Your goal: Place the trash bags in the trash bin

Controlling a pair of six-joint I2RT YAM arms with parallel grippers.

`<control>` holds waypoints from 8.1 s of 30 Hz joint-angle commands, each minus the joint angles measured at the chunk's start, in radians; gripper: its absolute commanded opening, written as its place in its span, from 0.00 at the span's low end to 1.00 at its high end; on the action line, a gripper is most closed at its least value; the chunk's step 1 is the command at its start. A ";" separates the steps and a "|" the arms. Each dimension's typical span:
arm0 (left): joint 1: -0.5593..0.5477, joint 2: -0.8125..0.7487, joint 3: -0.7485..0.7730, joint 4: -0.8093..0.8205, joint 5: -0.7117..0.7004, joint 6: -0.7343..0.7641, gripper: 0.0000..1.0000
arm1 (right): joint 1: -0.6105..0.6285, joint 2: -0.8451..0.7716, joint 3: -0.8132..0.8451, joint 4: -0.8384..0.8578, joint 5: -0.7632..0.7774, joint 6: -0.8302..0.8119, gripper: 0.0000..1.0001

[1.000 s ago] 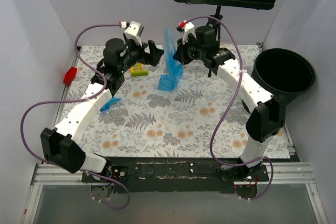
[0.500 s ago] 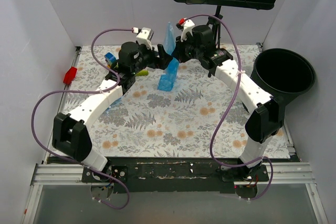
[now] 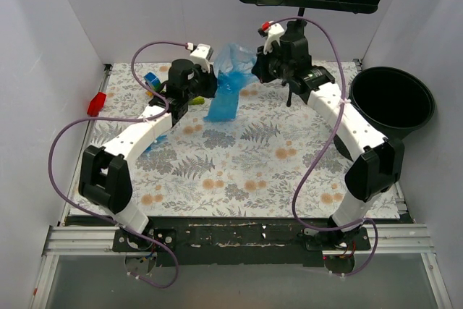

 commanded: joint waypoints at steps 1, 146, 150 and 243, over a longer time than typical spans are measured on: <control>0.022 -0.132 -0.018 -0.059 -0.095 0.097 0.00 | -0.069 -0.089 -0.069 -0.013 0.062 -0.073 0.01; -0.024 -0.066 0.144 -0.726 0.106 0.802 0.00 | -0.278 -0.340 -0.258 -0.218 -0.060 -0.722 0.01; 0.004 -0.049 0.173 -0.754 -0.009 0.928 0.00 | -0.281 -0.363 -0.296 -0.220 -0.054 -0.785 0.01; 0.111 -0.204 0.577 -0.897 0.187 0.647 0.00 | -0.152 -0.219 -0.367 0.619 -0.809 -0.174 0.01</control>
